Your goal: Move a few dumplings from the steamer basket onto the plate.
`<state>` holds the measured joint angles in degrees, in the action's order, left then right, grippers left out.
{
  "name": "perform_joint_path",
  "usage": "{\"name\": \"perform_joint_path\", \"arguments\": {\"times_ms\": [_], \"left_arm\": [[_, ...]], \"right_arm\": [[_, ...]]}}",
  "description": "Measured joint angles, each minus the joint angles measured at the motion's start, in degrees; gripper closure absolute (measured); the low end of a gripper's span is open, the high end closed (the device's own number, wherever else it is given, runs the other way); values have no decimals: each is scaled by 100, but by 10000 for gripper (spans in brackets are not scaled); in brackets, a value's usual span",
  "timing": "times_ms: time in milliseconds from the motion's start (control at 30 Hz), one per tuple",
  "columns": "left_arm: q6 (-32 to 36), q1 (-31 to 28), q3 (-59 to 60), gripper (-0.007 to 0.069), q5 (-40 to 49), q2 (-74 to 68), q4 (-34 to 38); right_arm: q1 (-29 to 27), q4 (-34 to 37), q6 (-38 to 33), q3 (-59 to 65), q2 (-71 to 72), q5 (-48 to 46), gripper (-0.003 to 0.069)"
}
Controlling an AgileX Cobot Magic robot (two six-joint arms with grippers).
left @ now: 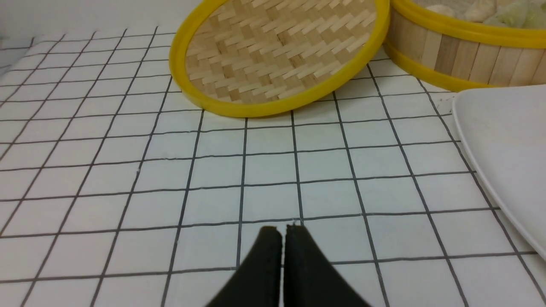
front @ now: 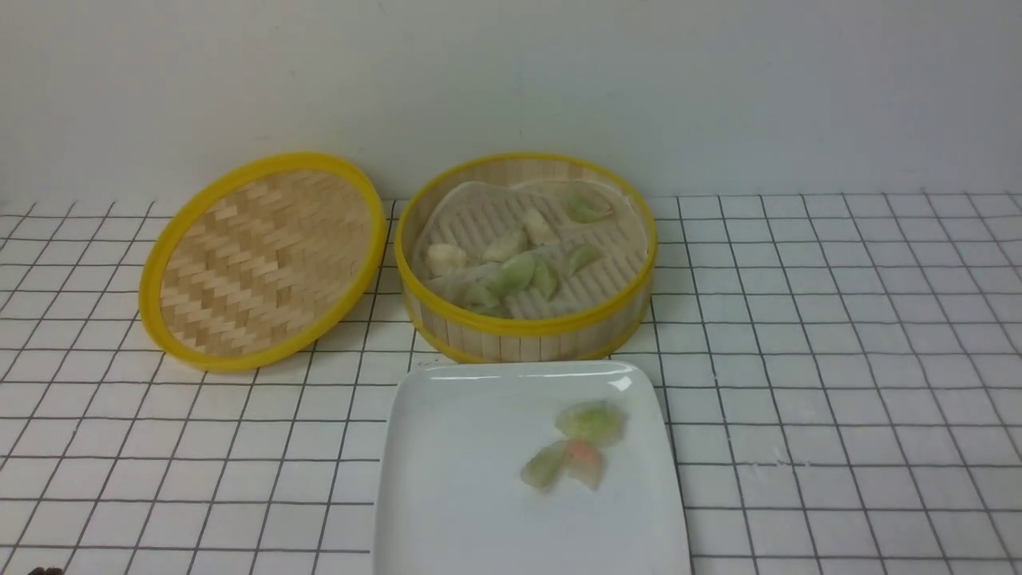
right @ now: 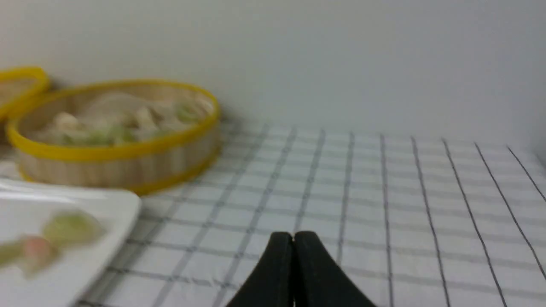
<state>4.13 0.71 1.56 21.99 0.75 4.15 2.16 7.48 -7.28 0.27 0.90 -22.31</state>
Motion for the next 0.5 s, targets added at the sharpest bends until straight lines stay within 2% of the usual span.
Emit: {"name": "perform_joint_path", "arguments": {"times_ms": [133,500], "left_arm": [[0,0,0,631,0,0,0],[0,0,0,631,0,0,0]], "right_arm": [[-293,-21,12,84,0,-57,669],[-332,-21,12,84,0,-57,669]]}}
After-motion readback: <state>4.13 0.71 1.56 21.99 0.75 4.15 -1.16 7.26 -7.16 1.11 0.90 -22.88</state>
